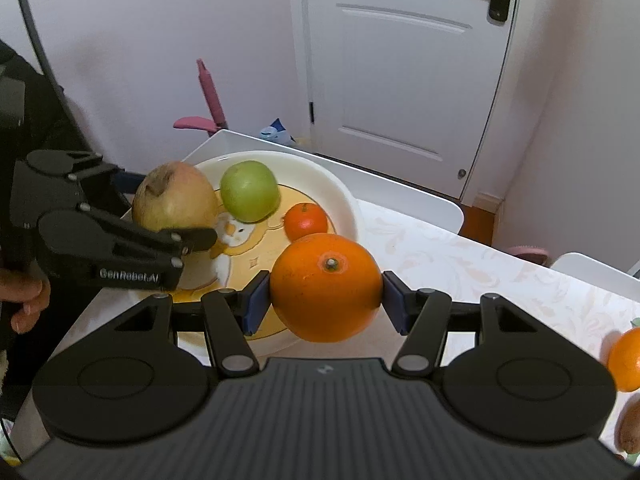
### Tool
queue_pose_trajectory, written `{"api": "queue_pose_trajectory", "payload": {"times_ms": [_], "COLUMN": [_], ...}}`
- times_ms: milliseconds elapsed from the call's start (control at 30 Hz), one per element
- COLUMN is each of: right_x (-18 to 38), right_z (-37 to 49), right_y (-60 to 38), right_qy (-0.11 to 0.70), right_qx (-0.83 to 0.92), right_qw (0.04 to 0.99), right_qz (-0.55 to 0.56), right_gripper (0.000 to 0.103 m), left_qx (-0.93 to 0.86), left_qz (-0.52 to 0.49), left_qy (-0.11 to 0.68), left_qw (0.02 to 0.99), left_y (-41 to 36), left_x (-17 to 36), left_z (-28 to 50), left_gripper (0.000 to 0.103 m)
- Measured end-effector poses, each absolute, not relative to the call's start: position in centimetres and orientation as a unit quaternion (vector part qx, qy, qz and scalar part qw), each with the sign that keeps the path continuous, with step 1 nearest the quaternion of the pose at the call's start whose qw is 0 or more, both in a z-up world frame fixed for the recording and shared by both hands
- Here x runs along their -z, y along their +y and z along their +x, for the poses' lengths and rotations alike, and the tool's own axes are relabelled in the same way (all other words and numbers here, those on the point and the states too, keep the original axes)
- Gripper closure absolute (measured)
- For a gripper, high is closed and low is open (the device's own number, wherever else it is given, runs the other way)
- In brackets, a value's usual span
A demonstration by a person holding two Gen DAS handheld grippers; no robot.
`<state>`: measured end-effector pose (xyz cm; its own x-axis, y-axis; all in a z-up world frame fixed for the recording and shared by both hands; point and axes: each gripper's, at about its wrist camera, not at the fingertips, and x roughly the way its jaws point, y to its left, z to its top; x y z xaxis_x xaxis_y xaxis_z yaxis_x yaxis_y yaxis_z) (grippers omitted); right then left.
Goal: Organize fruits
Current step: 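Carry the apple and orange into the duck bowl and open both tools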
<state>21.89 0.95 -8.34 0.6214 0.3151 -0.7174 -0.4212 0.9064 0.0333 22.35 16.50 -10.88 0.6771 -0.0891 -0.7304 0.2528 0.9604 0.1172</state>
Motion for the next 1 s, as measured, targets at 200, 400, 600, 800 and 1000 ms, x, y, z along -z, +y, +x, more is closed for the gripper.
{"api": "queue_pose_trajectory", "payload": {"times_ms": [200, 400, 600, 800, 1000], "right_x": [8.3, 8.0, 7.8, 8.5, 9.9], "right_z": [22.5, 23.0, 23.7, 24.3, 24.9], "right_y": [1.0, 1.0, 1.3, 2.5, 4.0], "right_qy": [0.385, 0.382, 0.381, 0.389, 0.397], "right_qx": [-0.204, -0.205, -0.212, -0.231, -0.249], "right_qw": [0.897, 0.899, 0.897, 0.888, 0.878], "right_qz": [-0.068, -0.064, -0.072, -0.087, -0.096], "right_gripper": [0.029, 0.029, 0.029, 0.029, 0.029], "left_qx": [0.098, 0.096, 0.092, 0.095, 0.102], "left_qz": [0.115, 0.112, 0.097, 0.098, 0.093], "left_qy": [0.398, 0.364, 0.366, 0.373, 0.376], "left_qw": [0.905, 0.92, 0.921, 0.918, 0.916], "left_y": [16.2, 16.3, 17.1, 16.7, 16.8], "left_x": [11.6, 10.0, 9.5, 9.7, 9.8], "left_z": [22.8, 22.0, 21.0, 20.1, 18.8], "left_gripper": [0.023, 0.005, 0.003, 0.002, 0.0]}}
